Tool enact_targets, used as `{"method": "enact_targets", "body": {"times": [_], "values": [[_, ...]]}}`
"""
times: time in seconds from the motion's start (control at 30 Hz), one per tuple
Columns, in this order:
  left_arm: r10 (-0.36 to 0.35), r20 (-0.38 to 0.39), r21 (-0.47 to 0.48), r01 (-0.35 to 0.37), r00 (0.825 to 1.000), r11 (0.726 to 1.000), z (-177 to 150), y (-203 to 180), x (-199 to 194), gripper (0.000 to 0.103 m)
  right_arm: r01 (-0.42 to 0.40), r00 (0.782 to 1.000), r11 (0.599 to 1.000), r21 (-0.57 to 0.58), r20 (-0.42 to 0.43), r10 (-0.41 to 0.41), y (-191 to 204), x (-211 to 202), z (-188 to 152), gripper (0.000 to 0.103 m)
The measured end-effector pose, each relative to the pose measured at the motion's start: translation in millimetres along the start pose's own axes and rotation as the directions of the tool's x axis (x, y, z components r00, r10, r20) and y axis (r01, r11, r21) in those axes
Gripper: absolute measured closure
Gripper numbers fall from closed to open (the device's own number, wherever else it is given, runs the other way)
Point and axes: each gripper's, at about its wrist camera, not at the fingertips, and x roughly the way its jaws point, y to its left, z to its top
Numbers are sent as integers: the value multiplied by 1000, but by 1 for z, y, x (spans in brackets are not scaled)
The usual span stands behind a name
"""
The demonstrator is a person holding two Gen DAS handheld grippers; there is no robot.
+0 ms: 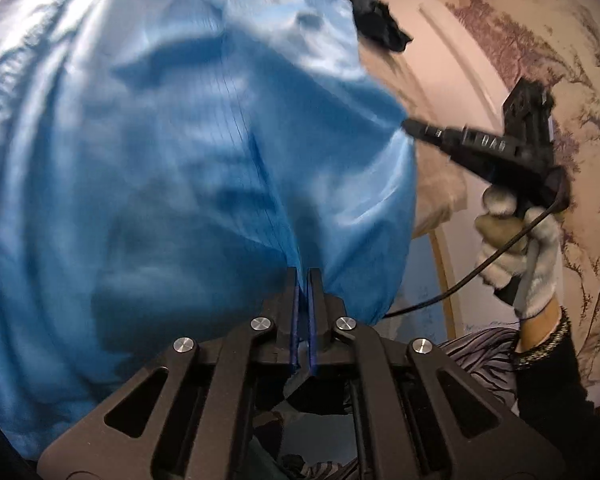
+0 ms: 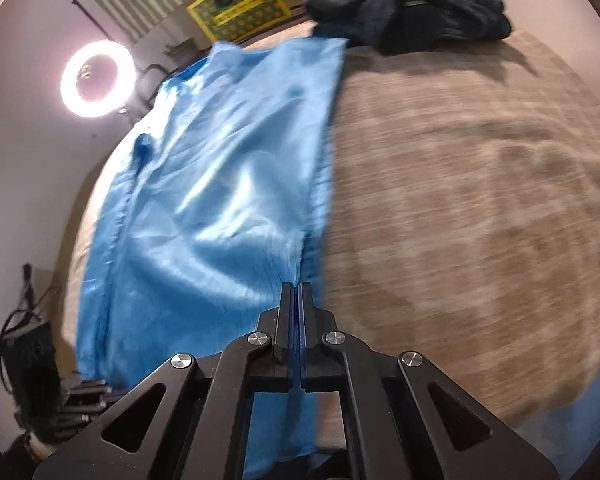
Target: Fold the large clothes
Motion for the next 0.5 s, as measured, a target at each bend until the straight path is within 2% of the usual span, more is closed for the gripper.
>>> {"method": "enact_targets", "body": {"times": [0.17, 0.37, 0.4, 0.47, 0.5], "values": [[18, 37, 4, -18, 999, 1000, -2, -3, -6, 102, -128, 992, 991, 27, -18, 129, -9, 3, -5, 101], [71, 38, 72, -73, 997, 995, -13, -11, -16, 102, -133, 991, 991, 21, 5, 133, -20, -18, -11, 100], [87, 40, 83, -91, 995, 992, -16, -12, -18, 102, -139, 990, 990, 32, 14, 139, -22, -20, -7, 98], [108, 43, 87, -112, 993, 990, -19, -14, -20, 102, -154, 987, 987, 50, 43, 152, -24, -24, 6, 84], [108, 49, 85, -112, 993, 990, -20, -15, -22, 102, -153, 987, 987, 51, 61, 150, -22, -26, 12, 80]]}}
